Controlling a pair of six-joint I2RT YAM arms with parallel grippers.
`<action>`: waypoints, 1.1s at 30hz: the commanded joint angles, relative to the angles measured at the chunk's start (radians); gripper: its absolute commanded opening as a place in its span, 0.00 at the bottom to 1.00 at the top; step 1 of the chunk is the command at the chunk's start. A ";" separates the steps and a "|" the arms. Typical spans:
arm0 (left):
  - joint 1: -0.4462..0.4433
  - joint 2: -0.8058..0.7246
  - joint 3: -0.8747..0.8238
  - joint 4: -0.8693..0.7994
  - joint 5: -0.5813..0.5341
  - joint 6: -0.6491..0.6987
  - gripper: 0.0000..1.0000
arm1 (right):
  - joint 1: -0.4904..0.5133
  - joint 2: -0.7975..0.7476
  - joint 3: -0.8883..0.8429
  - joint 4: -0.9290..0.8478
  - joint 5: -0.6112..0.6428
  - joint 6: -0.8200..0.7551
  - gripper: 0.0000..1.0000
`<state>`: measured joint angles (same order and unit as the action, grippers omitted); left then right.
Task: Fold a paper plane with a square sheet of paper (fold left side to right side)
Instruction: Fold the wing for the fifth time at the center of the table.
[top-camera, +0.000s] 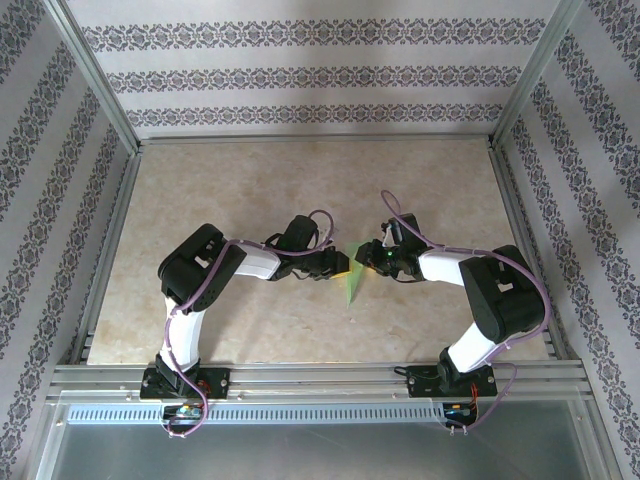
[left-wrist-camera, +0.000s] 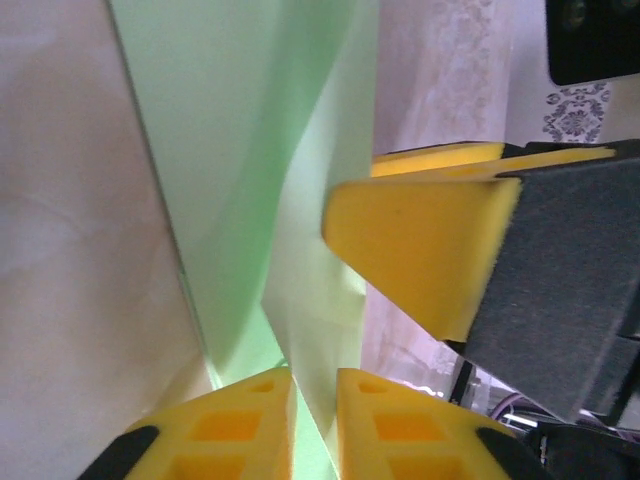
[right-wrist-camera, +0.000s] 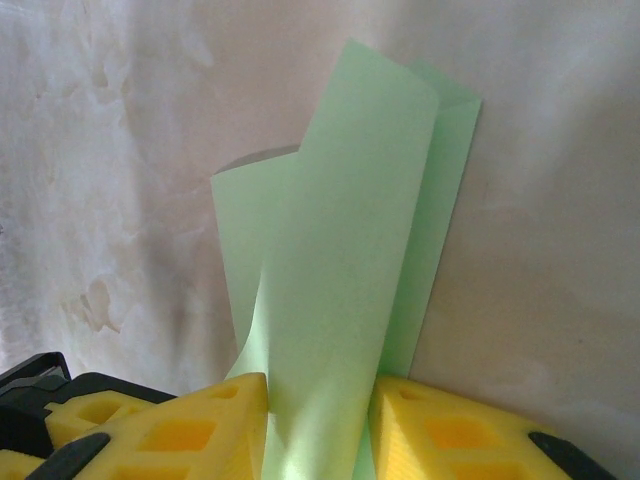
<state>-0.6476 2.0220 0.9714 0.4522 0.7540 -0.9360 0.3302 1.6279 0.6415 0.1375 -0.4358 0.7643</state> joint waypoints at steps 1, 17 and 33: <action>0.009 0.023 0.021 -0.063 -0.032 0.043 0.13 | 0.028 0.055 0.007 0.004 0.039 -0.029 0.35; 0.009 0.035 0.046 -0.197 -0.104 0.109 0.08 | 0.035 0.043 0.017 -0.006 0.037 -0.033 0.37; 0.008 0.050 0.089 -0.361 -0.186 0.137 0.02 | 0.026 -0.026 0.014 -0.025 0.038 -0.019 0.38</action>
<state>-0.6548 2.0312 1.0615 0.2150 0.6830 -0.8406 0.3435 1.6207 0.6529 0.1230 -0.4221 0.7544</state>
